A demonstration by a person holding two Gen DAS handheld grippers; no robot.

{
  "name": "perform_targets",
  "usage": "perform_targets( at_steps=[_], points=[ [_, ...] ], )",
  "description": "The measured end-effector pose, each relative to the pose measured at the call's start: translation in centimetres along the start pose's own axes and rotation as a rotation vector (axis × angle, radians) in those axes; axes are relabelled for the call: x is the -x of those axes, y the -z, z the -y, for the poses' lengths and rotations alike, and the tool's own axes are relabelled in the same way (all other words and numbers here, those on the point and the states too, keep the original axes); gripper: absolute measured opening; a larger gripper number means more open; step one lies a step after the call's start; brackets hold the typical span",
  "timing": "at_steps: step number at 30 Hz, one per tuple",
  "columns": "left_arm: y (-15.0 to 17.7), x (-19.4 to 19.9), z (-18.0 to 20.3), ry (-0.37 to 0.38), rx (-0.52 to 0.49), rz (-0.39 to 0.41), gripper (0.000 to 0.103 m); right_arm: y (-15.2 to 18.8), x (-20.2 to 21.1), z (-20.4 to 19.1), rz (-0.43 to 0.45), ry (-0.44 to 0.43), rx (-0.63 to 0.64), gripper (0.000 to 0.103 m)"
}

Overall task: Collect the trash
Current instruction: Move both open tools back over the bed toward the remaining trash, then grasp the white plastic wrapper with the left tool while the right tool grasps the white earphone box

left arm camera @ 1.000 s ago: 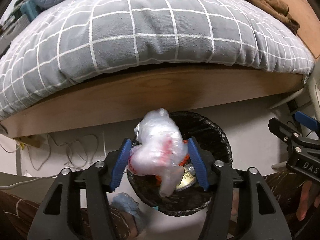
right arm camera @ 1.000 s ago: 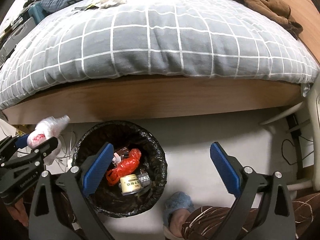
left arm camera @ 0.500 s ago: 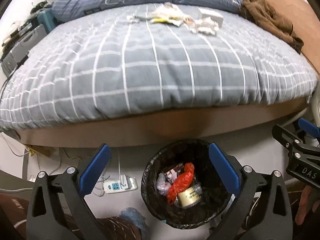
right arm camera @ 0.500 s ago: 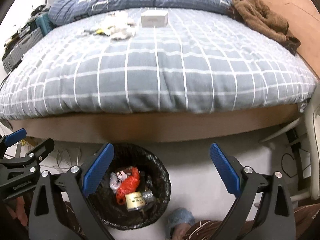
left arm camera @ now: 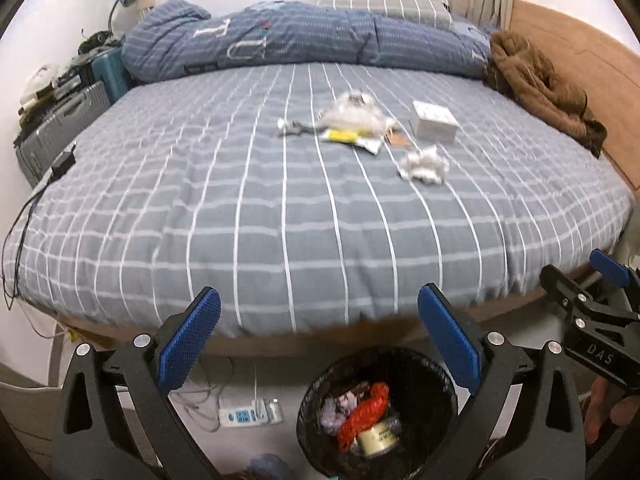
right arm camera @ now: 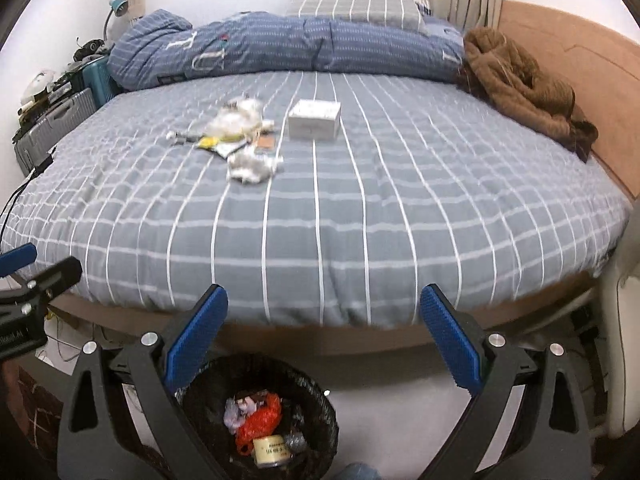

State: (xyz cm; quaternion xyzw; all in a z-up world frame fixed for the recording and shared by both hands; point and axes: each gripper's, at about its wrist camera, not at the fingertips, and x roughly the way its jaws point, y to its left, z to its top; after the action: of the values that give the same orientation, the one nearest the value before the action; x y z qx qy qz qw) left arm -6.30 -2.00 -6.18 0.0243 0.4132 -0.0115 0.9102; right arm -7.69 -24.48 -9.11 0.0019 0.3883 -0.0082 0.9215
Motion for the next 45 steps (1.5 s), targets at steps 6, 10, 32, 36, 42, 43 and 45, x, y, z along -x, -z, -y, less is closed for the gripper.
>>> perform_targets(
  at_steps=[6,10,32,36,42,43,45],
  points=[
    [-3.6,-0.5,-0.9,0.001,0.007,0.029,0.097,-3.2,-0.9,-0.7,0.038,-0.005,0.029,0.093],
    [-6.0,-1.0,-1.3,-0.001,-0.002,0.05,0.097,-5.4,-1.9,-0.7,0.058,-0.001,0.042,0.093],
    [-17.0,-9.8,-0.6,0.002,0.008,0.068,0.097,-14.7,-9.9,0.9,0.063,0.0,-0.004,0.093],
    [-18.0,-12.0,0.0,-0.001,0.0,0.054,0.097,-16.4,-12.1,1.3,0.057,0.015,-0.006,0.093],
    [-19.8,-16.0,1.3,0.0,-0.023,0.03,0.097,-18.7,-15.6,1.6,0.036,0.019,-0.016,0.093],
    [-20.2,-16.7,1.4,0.0,-0.022,0.023,0.097,-19.1,-16.2,1.6,0.031,0.016,-0.018,0.093],
    [-20.5,-17.8,1.7,0.002,-0.022,0.015,0.097,-19.6,-17.1,1.5,0.025,0.017,-0.015,0.093]
  ],
)
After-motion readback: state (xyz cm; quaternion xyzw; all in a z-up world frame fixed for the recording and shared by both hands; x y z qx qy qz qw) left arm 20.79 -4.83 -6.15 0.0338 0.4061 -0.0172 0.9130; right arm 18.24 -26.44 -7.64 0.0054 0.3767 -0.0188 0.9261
